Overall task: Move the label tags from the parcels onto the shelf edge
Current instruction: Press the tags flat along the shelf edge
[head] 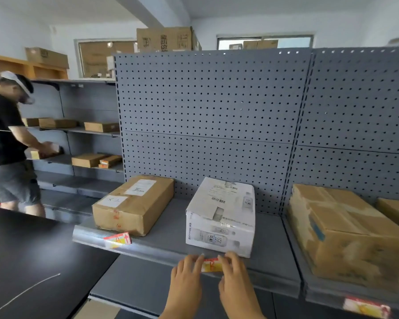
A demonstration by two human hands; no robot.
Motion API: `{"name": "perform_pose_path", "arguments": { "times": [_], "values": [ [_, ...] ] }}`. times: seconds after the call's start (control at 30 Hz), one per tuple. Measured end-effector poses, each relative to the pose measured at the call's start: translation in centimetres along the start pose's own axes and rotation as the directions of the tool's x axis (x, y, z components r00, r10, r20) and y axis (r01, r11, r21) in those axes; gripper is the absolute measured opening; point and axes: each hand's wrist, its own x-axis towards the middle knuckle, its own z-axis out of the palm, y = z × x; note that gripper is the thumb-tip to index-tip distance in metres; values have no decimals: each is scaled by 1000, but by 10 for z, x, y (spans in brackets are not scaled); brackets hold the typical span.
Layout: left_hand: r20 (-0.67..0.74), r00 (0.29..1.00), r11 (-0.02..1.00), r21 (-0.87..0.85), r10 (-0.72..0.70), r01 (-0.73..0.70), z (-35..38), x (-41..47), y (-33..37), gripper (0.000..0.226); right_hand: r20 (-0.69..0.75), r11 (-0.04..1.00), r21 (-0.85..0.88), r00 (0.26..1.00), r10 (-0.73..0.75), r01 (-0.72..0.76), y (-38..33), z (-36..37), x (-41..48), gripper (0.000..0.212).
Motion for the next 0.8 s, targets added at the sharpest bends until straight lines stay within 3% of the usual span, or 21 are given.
{"name": "perform_pose_path", "arguments": {
  "times": [0.2,0.5,0.8],
  "values": [
    [5,987,986,57,159,-159,5,-8,-9,90,-9,998,-59,1000,18,-19,4,2,-7,66],
    [-63,982,981,97,177,-171,0,3,-9,82,-51,972,-223,995,-91,78,16,9,-4,69],
    [-38,989,989,35,146,-145,2,2,-5,79,-131,974,-182,978,-162,137,21,12,-2,65]
  ]
}}
